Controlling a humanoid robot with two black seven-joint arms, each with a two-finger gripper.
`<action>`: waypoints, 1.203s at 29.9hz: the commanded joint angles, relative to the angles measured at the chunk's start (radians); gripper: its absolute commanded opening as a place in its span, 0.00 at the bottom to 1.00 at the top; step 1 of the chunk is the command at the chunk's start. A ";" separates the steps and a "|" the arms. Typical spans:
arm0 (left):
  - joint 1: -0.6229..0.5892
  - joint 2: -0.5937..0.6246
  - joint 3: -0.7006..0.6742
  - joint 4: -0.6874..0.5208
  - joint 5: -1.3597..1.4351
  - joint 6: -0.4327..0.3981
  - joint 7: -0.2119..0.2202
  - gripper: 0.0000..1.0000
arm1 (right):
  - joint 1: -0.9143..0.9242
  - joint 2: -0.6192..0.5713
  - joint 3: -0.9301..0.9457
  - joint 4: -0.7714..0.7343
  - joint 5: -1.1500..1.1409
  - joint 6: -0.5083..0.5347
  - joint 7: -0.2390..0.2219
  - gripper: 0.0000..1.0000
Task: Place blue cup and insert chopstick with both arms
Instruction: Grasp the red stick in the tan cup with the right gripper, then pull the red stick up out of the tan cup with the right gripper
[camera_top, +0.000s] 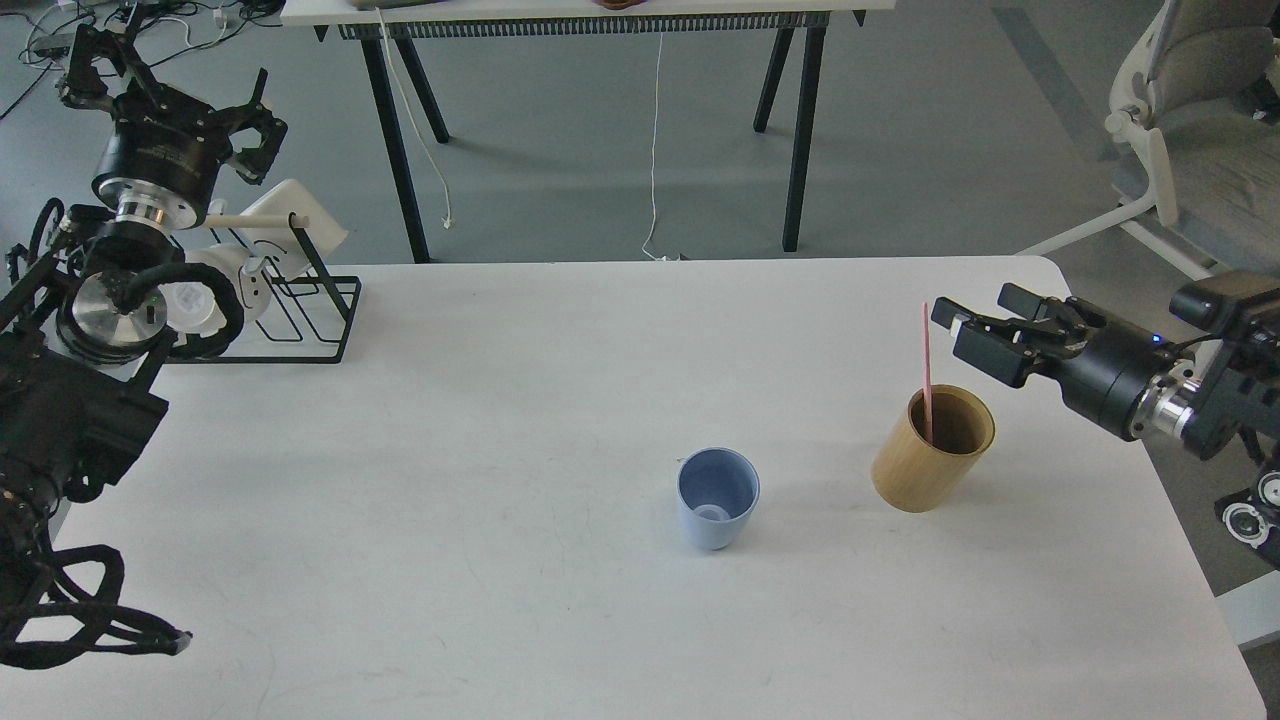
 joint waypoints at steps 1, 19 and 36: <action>0.000 0.000 0.004 0.000 0.000 0.000 0.000 1.00 | 0.005 0.005 -0.067 -0.036 -0.002 -0.012 -0.005 0.67; 0.003 0.001 0.030 0.000 0.008 0.000 -0.005 1.00 | 0.099 0.115 -0.153 -0.158 -0.077 -0.010 -0.009 0.42; 0.003 0.007 0.030 0.000 0.009 0.000 -0.005 1.00 | 0.096 0.097 -0.156 -0.117 -0.076 -0.012 -0.009 0.01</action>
